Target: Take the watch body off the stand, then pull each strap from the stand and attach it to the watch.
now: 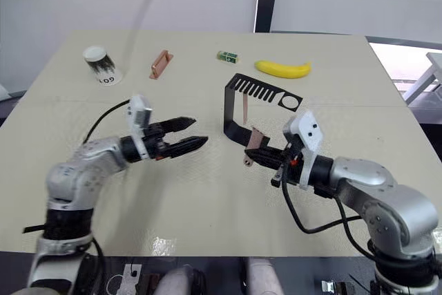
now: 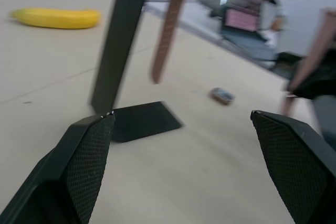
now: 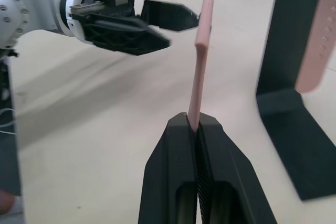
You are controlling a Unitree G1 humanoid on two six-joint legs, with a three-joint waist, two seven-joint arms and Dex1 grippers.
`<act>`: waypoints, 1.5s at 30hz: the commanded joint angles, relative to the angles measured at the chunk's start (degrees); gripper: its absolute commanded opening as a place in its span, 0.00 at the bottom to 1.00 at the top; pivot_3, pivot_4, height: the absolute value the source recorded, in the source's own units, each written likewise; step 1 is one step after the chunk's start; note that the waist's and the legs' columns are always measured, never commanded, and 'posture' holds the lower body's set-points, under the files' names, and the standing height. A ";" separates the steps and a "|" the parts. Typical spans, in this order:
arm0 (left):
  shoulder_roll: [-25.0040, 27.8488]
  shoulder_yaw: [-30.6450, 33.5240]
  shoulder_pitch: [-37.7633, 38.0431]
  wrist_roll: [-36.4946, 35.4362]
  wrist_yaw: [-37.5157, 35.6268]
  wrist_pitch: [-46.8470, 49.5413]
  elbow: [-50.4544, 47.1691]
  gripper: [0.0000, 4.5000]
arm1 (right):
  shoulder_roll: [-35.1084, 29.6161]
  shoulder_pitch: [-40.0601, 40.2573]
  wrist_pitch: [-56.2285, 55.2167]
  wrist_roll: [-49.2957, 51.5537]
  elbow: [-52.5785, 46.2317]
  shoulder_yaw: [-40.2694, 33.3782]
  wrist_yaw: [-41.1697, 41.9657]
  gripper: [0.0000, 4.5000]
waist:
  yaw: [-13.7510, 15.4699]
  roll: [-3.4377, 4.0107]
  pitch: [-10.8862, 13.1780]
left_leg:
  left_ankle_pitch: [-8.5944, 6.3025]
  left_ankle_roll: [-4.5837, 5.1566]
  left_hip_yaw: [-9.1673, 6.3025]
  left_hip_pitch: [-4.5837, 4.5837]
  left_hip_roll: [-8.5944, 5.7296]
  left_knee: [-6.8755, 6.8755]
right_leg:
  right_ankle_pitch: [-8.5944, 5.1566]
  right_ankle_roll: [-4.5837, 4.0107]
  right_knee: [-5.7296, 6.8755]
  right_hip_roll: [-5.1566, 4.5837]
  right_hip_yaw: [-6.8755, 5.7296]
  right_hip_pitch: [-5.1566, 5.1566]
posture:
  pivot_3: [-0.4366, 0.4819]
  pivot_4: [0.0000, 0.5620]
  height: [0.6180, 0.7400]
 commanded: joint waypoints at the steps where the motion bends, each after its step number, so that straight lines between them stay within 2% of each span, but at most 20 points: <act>1: -0.07 -0.48 -3.02 -6.64 -4.40 3.60 -0.86 0.99 | 0.51 -3.15 2.52 7.27 3.01 0.97 2.60 0.00 | 0.27 0.00 0.00 | 0.00 0.00 0.00 0.00 0.00 -0.01 | 0.00 0.00 -0.02 -0.01 0.00 0.01 | 0.48 0.27 1.00; 4: -3.68 -0.59 -5.60 -9.14 -1.81 5.76 1.37 0.99 | 1.00 -5.37 3.84 9.98 5.68 2.62 2.28 0.00 | 0.61 0.00 0.00 | -0.04 0.07 -0.10 -0.13 -0.03 0.11 | 0.02 0.03 -0.06 -0.05 -0.05 0.02 | 0.48 0.27 1.00; 6: -5.42 -1.16 -6.08 -10.11 -1.24 6.63 1.63 0.87 | 1.32 -6.29 4.14 10.63 6.86 3.85 1.97 0.00 | 0.47 0.00 0.00 | -0.08 0.12 -0.09 -0.16 -0.04 0.13 | 0.04 0.07 -0.10 -0.06 -0.03 0.02 | 0.48 0.27 1.00; 8: -6.06 -2.42 -6.07 -10.24 -1.49 7.08 1.40 0.70 | 1.24 -6.75 3.86 10.51 7.51 5.16 2.09 0.00 | 0.24 0.00 0.00 | -0.09 0.12 -0.09 -0.18 -0.03 0.12 | 0.04 0.08 -0.13 -0.06 -0.04 0.01 | 0.48 0.27 1.00; 22: -10.15 -4.11 -7.57 -12.54 -0.44 8.65 3.06 0.70 | 1.34 -7.68 4.12 13.53 10.02 5.84 1.15 0.00 | 0.27 0.01 0.01 | -0.06 0.03 -0.08 -0.15 0.00 0.13 | 0.03 0.06 -0.07 -0.02 -0.02 -0.02 | 0.48 0.27 1.00; 44: -11.08 -6.13 -7.81 -11.71 -0.10 6.86 3.65 0.70 | 1.53 -8.73 4.76 14.06 9.92 6.53 0.09 0.00 | 0.30 0.01 0.01 | -0.06 0.03 -0.08 -0.15 0.00 0.12 | 0.03 0.06 -0.07 -0.03 -0.02 -0.02 | 0.48 0.27 1.00; 45: -11.21 -6.01 -7.87 -11.75 -0.05 6.71 3.77 0.64 | 1.52 -8.73 4.78 14.10 9.92 6.52 0.04 0.00 | 0.30 0.01 0.01 | -0.06 0.03 -0.08 -0.15 0.00 0.12 | 0.03 0.06 -0.07 -0.03 -0.02 -0.02 | 0.48 0.27 1.00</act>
